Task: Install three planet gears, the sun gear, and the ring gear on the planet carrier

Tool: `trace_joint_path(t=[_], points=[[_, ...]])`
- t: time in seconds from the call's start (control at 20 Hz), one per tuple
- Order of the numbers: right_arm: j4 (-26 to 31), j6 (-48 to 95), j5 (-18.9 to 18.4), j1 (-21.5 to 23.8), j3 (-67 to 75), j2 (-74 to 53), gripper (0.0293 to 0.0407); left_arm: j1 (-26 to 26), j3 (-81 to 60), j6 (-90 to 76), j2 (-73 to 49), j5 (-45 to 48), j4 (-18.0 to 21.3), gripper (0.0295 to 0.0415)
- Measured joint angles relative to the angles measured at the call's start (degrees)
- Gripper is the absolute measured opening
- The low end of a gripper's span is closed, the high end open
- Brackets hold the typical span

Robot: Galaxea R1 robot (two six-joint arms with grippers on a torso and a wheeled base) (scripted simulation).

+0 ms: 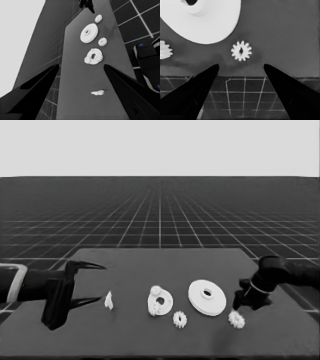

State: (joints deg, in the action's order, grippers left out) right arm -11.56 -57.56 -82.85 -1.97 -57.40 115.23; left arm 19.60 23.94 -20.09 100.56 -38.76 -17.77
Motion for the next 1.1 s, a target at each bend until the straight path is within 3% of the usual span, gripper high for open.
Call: trace_joint_path(t=[0.1,0.15,0.25,0.6,0.7,1.1], points=[[0.20,-0.28,-0.18,0.03,-0.60,0.31,0.0385,0.00,0.00,0.00,0.00,0.00,0.00,0.0385],[-4.81,-0.02,3.14,-5.71,-2.85,1.53,0.0385,0.00,0.00,-0.01,-0.01,0.00,0.00,0.0385],[-8.97,0.46,6.41,-11.30,-6.41,3.52,0.0385,0.00,-0.01,-0.01,-0.01,0.00,0.00,0.0385],[-10.78,0.84,8.16,-13.70,-8.79,4.80,0.0385,0.00,-0.01,-0.01,-0.01,0.00,0.00,0.0385],[-10.81,0.84,8.19,-13.73,-8.83,4.82,0.0314,0.00,-0.01,-0.01,-0.01,0.00,0.00,0.0385],[-10.83,0.85,8.20,-13.71,-8.84,4.82,0.0312,0.00,-0.01,-0.01,-0.01,0.00,0.00,0.0385]])
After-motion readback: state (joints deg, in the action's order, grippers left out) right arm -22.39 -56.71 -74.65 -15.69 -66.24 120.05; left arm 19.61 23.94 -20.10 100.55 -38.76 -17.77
